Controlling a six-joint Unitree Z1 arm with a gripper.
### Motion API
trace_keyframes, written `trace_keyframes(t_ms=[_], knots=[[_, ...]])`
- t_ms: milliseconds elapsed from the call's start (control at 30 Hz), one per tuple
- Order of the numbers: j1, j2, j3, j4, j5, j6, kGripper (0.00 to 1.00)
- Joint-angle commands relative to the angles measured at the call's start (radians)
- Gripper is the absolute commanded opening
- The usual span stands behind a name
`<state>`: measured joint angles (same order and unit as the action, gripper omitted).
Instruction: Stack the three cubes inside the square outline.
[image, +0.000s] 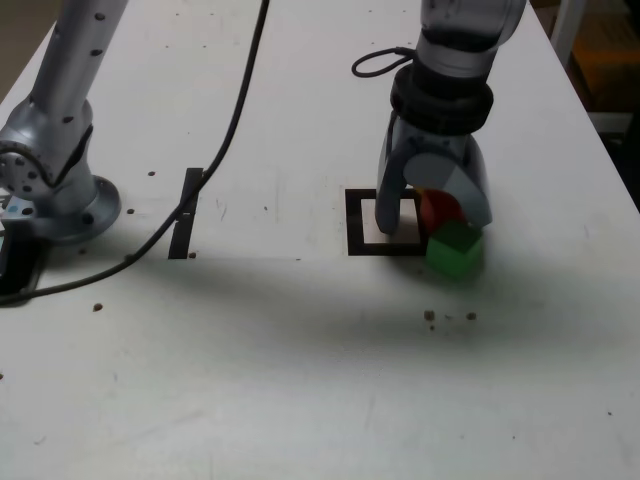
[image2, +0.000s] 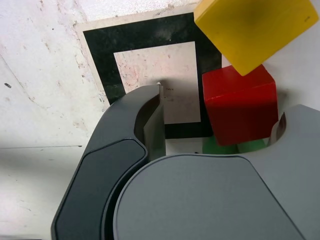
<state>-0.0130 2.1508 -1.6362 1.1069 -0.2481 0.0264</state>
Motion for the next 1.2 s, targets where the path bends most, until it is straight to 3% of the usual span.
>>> trace_keyframes(t_ms=[0, 133, 433, 833, 1167], knots=[[0.003, 0.005, -0.005, 0.0, -0.002, 0.001, 0.75], [0.004, 0.01, -0.01, -0.014, 0.003, 0.001, 0.6], [0.004, 0.012, -0.032, -0.028, 0.028, 0.001, 0.4], [0.004, 0.006, -0.079, -0.028, 0.062, 0.001, 0.26], [0.004, -0.037, -0.078, 0.016, 0.1, -0.007, 0.24]])
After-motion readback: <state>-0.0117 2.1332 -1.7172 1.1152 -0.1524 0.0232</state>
